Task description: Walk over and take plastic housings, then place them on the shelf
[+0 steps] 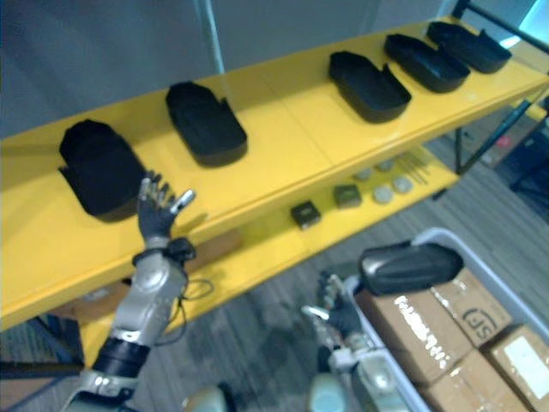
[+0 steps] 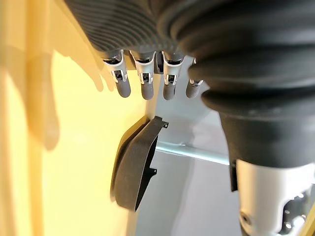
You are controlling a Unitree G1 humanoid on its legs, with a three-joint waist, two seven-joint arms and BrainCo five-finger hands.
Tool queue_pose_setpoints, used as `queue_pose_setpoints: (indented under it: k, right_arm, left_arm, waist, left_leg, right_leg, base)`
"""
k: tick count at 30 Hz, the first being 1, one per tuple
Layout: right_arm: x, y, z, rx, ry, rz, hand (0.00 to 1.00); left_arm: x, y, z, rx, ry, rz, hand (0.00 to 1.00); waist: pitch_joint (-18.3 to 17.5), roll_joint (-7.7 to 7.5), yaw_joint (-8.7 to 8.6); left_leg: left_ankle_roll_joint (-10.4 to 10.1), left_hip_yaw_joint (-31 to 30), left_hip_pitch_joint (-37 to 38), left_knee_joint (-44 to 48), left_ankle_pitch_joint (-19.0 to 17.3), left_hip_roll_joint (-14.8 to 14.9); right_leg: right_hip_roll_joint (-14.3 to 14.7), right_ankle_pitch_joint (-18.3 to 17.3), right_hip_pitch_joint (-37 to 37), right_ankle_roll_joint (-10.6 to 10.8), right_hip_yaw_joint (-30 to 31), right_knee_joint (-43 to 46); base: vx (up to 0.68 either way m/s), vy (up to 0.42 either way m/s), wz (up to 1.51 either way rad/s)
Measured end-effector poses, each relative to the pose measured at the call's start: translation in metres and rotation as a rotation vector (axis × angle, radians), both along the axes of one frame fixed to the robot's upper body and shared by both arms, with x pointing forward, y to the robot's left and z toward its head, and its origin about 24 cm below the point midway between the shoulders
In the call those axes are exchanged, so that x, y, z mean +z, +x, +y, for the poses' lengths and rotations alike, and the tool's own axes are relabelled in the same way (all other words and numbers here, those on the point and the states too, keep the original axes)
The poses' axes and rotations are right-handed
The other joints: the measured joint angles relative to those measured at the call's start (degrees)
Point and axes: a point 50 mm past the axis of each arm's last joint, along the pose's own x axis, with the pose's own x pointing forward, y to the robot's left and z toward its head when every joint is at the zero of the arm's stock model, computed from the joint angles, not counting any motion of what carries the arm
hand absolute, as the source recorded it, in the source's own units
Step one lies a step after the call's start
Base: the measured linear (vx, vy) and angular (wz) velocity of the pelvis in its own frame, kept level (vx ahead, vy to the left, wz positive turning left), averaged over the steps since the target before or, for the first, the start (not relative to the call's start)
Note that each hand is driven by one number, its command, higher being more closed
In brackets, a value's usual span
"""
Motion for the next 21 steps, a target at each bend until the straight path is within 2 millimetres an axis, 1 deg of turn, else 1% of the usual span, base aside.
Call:
queue_pose_setpoints:
  k: [3,7,9,11,13,14,17,21]
  right_arm:
    - [0.001,0.000,-0.001,0.001,-0.002,-0.007,0.00]
    - [0.001,0.000,-0.001,0.010,-0.006,-0.009,0.00]
    - [0.002,0.001,-0.001,0.023,-0.006,-0.016,0.00]
    - [0.003,0.003,-0.002,0.030,-0.011,-0.024,0.00]
    - [0.003,0.003,-0.003,0.033,-0.016,-0.024,0.00]
    - [0.003,0.003,-0.004,0.035,-0.019,-0.024,0.00]
    - [0.004,0.003,-0.004,0.036,-0.020,-0.026,0.00]
    - [0.003,0.003,-0.004,0.035,-0.021,-0.023,0.00]
  left_arm:
    - [-0.003,0.007,0.012,0.030,-0.003,0.032,0.00]
    - [-0.004,0.008,0.017,0.005,-0.018,0.037,0.00]
    - [-0.004,0.010,0.020,-0.009,-0.032,0.041,0.00]
    - [0.002,0.018,0.023,-0.019,-0.018,0.038,0.00]
    - [0.003,0.022,0.028,-0.005,-0.029,0.037,0.00]
    - [0.004,0.023,0.032,-0.004,-0.062,0.035,0.00]
    - [0.005,0.026,0.040,0.000,-0.036,0.045,0.00]
    - [0.011,0.031,0.041,0.020,-0.035,0.039,0.00]
  waist:
    - [0.0,0.03,-0.02]
    - [0.1,0.04,0.00]
    - [0.8,0.05,-0.08]
    - [1.7,0.05,-0.15]
    - [1.8,0.06,-0.26]
    - [1.8,0.06,-0.68]
    - [1.8,0.11,-1.51]
    - [2.1,0.60,-1.56]
  left_leg:
    - [0.0,0.2,0.1,0.0,0.0,0.0]
    - [0.0,0.7,0.5,-0.2,0.0,0.0]
    - [-0.1,1.1,1.0,-0.2,-0.1,0.0]
    - [0.0,1.1,0.9,0.0,-0.1,0.0]
    - [0.0,1.3,0.9,0.0,-0.1,0.0]
    - [0.0,1.3,0.9,0.0,-0.1,0.0]
    - [0.0,1.4,0.9,0.0,-0.1,0.0]
    - [0.0,1.4,0.9,0.0,-0.2,0.0]
  right_leg:
    - [0.0,0.0,-0.1,0.0,0.2,0.1]
    - [0.1,0.0,-0.2,0.0,0.7,0.3]
    - [0.1,0.0,-0.2,-0.1,1.2,0.6]
    - [0.1,-0.1,-0.3,-0.1,1.3,0.8]
    - [0.1,-0.1,-0.6,-0.1,1.4,0.9]
    - [0.1,0.0,-0.6,-0.1,1.4,0.9]
    - [0.1,0.0,-0.6,0.0,1.5,0.9]
    - [0.1,0.0,-0.6,0.0,1.5,0.9]
  base:
    - [0.00,0.032,-0.03]
    - [0.00,0.033,-0.07]
    - [-0.02,0.043,-0.11]
    - [-0.03,0.031,-0.01]
    - [-0.01,0.031,-0.03]
    - [0.00,0.033,-0.02]
    - [0.01,0.038,-0.01]
    - [0.00,0.037,-0.01]
